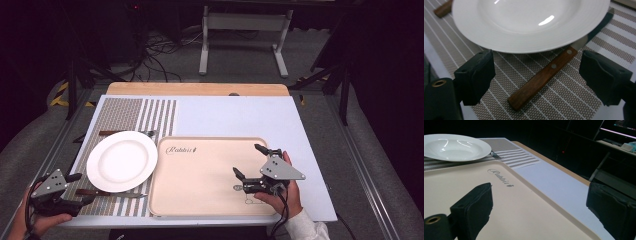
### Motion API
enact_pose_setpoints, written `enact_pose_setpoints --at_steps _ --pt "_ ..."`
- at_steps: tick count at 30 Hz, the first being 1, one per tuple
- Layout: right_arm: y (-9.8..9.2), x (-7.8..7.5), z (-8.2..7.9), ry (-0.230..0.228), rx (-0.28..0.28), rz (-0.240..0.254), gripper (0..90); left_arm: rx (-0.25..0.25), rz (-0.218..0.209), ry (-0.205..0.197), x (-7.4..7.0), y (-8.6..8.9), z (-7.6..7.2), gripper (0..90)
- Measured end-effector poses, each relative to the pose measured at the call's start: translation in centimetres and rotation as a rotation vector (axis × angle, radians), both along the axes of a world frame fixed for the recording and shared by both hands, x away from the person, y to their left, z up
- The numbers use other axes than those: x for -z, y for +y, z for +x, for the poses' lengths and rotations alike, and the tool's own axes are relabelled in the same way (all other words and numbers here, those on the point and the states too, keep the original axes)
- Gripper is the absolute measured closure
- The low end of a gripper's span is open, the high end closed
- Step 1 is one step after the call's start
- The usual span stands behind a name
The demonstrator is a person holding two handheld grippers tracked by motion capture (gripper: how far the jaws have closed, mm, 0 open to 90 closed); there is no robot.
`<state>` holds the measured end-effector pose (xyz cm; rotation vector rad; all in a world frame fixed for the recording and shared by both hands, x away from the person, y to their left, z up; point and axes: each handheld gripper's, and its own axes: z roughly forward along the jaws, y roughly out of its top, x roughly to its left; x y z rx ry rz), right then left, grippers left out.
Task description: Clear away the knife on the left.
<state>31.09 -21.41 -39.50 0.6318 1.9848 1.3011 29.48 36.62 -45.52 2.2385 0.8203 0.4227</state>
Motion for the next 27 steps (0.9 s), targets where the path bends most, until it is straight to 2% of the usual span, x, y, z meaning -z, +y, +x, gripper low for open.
enact_pose_setpoints --at_steps 6,9,12,17,21,23,25,26,27 --pt "-0.1 0.0 0.0 0.006 0.004 0.004 8.0 0.058 0.036 0.083 0.3 -0.6 0.7 19.8" --pt "0.0 0.1 0.0 0.010 0.005 0.000 8.0 0.093 0.075 0.112 0.4 -1.0 1.0 23.3" --pt "-0.1 0.1 -0.1 0.010 0.003 -0.003 8.2 0.128 0.086 0.140 0.6 -1.3 1.2 30.8" --pt "-0.1 0.2 -0.1 0.013 0.004 0.000 8.3 0.176 0.087 0.146 0.4 -1.5 1.0 44.7" --pt "-0.1 0.2 0.0 0.015 0.003 -0.005 8.3 0.227 0.092 0.137 0.4 -2.4 1.1 48.3" --pt "0.0 0.3 -0.1 0.013 0.006 -0.009 8.2 0.226 0.100 0.134 0.3 -2.5 1.1 50.7" --pt "-0.1 0.3 -0.1 0.012 0.005 -0.006 8.3 0.229 0.079 0.134 0.4 -2.4 1.1 51.9" --pt "-0.1 0.3 -0.1 0.012 0.006 -0.005 8.3 0.230 0.070 0.126 0.5 -2.4 1.0 58.2" --pt "-0.1 0.3 0.0 0.012 0.007 -0.005 8.3 0.232 0.065 0.125 0.5 -2.6 1.0 60.4"
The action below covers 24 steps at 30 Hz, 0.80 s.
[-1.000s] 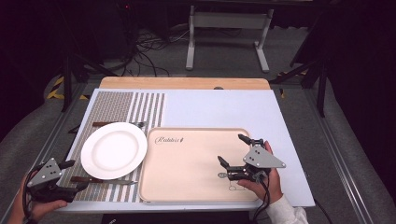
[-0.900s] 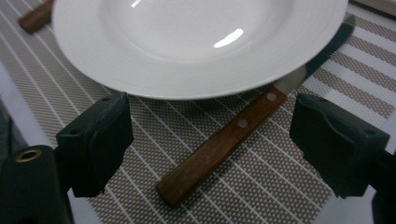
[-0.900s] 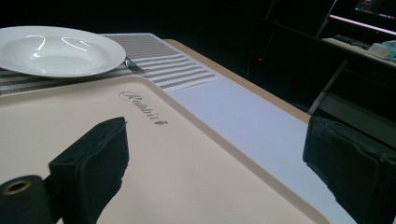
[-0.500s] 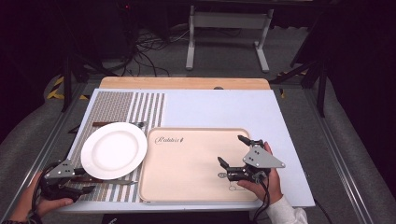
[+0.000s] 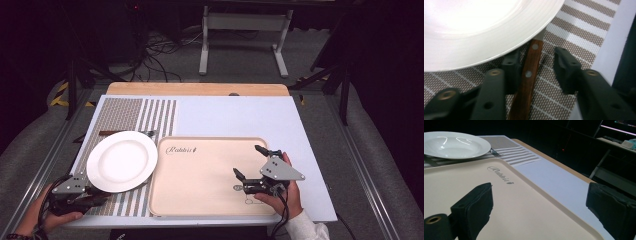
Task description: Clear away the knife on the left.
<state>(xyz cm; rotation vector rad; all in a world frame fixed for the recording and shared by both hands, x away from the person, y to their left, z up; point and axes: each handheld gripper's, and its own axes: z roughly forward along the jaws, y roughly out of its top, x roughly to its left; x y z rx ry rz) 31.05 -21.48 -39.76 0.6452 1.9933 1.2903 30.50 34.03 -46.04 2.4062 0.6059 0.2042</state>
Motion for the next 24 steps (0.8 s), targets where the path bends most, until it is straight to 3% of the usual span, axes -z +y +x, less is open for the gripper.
enact_pose_setpoints --at_steps 5,24 --pt "0.1 0.1 0.0 -0.002 -0.004 -0.009 8.3 0.017 -0.008 -0.003 0.0 -0.4 -0.2 74.8" --pt "0.4 0.1 -0.1 -0.013 0.026 -0.050 8.5 0.075 -0.022 -0.091 -0.5 0.0 -2.3 77.1"
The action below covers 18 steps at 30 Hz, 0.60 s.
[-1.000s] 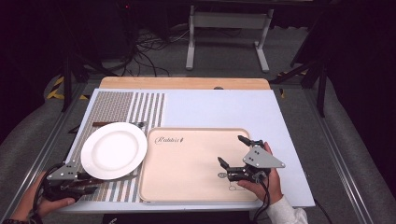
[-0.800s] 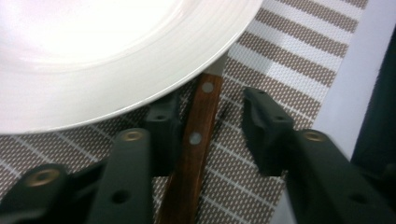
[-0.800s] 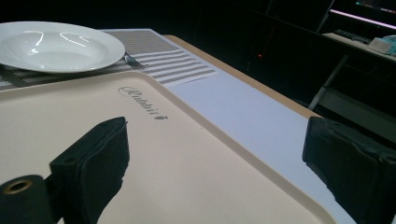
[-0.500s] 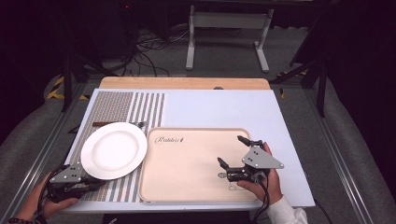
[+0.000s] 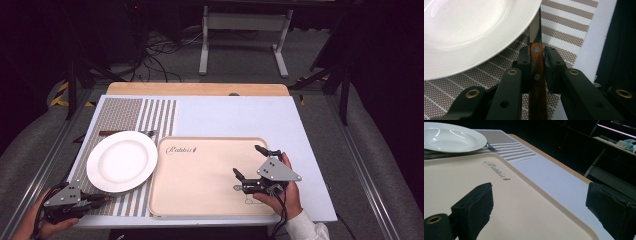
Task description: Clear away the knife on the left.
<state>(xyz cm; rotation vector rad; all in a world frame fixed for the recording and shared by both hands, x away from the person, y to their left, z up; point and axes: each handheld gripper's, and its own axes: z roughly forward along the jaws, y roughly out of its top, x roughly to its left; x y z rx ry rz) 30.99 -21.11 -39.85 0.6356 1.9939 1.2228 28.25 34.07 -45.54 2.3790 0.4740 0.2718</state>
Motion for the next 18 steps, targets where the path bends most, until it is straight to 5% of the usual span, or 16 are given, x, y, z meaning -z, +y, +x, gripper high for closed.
enact_pose_setpoints --at_steps 18 --pt "0.2 0.1 0.1 0.009 -0.005 0.000 8.5 0.069 -0.055 -0.041 -1.0 -1.9 -0.6 77.1"
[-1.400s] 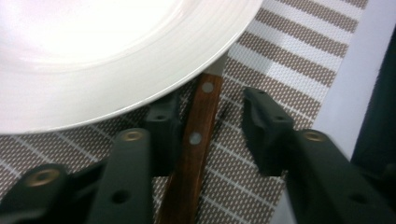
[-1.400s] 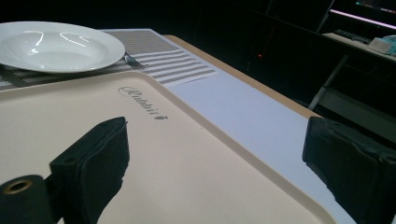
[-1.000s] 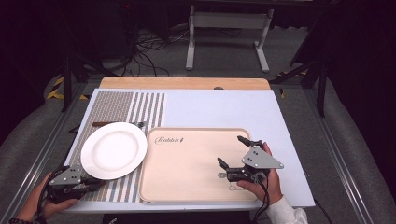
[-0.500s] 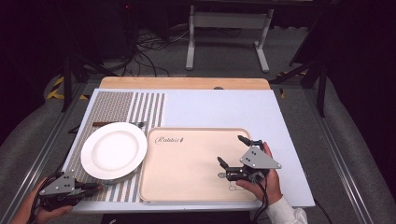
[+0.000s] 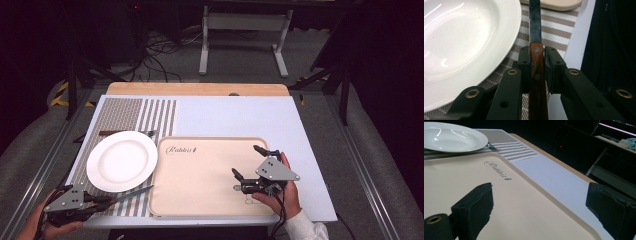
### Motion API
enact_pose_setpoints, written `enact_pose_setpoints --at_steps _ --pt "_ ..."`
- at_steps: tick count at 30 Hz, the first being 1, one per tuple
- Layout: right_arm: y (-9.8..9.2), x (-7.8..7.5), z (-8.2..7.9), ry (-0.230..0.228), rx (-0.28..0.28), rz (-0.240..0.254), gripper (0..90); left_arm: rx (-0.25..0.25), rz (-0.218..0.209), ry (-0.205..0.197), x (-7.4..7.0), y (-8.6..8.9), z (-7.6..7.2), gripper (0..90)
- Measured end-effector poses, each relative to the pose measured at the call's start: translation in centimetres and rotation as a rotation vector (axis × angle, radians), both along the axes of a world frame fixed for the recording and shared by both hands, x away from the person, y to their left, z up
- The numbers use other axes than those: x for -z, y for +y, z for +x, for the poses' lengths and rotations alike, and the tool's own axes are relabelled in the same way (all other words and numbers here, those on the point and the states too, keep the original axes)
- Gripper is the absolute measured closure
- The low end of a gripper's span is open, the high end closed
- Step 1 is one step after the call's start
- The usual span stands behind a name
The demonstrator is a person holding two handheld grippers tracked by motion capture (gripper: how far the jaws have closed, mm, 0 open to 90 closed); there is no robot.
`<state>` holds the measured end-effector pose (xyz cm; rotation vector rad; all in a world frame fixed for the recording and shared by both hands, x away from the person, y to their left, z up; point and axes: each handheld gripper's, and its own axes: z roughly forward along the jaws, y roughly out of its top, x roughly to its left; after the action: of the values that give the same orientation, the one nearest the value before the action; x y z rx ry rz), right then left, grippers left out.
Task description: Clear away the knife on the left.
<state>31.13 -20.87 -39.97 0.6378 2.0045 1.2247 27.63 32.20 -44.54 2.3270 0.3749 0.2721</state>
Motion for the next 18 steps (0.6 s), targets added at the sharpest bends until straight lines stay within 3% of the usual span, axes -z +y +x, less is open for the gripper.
enact_pose_setpoints --at_steps 5,18 --pt "-0.1 0.0 0.0 -0.003 0.004 0.008 8.6 -0.002 -0.040 -0.018 -0.4 -0.7 0.2 77.1" --pt "-0.2 -0.2 -0.2 -0.012 0.011 0.014 8.8 -0.063 -0.054 -0.087 -1.1 -3.0 1.2 77.1"
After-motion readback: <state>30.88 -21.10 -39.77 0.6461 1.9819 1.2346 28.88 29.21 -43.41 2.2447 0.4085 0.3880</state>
